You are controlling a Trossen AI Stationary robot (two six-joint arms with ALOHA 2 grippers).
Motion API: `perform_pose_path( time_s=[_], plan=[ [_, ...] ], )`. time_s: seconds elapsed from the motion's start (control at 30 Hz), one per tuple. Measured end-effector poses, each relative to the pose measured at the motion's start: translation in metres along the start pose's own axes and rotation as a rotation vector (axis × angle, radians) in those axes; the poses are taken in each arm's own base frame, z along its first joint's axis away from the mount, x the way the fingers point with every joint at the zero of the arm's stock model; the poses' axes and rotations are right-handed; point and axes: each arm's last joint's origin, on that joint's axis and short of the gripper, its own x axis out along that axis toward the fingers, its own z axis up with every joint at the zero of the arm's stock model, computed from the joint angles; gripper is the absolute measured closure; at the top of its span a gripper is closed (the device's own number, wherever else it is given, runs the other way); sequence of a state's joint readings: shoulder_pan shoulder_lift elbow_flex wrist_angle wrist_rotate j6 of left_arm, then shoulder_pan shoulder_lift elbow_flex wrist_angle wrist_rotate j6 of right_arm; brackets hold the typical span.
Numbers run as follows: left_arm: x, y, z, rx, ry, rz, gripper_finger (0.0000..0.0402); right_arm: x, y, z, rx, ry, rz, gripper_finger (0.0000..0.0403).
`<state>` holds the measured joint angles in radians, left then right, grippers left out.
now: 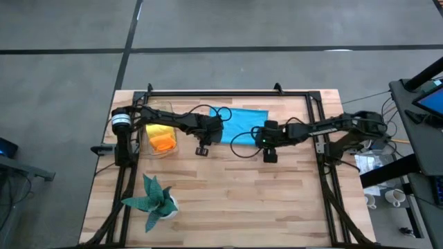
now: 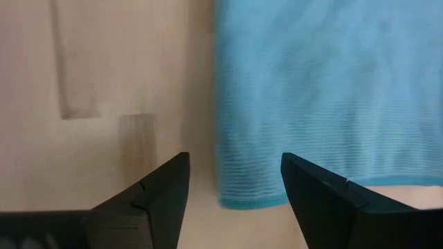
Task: Roll microfiber towels into tight, uniform cylinder then place into a basket
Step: Fold the blue microfiber towel
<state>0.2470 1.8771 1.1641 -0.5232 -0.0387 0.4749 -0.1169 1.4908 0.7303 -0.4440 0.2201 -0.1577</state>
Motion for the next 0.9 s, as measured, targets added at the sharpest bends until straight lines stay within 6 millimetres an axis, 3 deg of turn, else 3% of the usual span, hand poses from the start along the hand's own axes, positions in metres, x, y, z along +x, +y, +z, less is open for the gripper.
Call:
perform_pose_path(
  time_s=[0.17,0.33,0.47,0.63,0.9],
  plan=[
    [0.0,0.0,0.0,-0.011,-0.001,-0.002,0.0401,0.01,0.003,-0.002,-0.011,0.048,0.03,0.0191],
    [0.0,0.0,0.0,-0.025,-0.005,-0.001,0.0401,0.02,0.006,-0.003,-0.005,0.095,0.034,0.0227],
    [0.001,0.0,0.0,-0.025,-0.006,-0.003,0.0401,0.021,0.007,-0.004,-0.005,0.104,0.047,0.0278],
    [0.001,-0.001,0.0,-0.025,-0.004,-0.005,0.0401,0.017,0.007,-0.008,0.012,0.133,0.052,0.0376],
    [-0.003,-0.014,0.005,-0.059,-0.014,-0.038,0.0401,0.007,0.021,-0.015,0.048,0.186,0.063,0.0393]
  ],
)
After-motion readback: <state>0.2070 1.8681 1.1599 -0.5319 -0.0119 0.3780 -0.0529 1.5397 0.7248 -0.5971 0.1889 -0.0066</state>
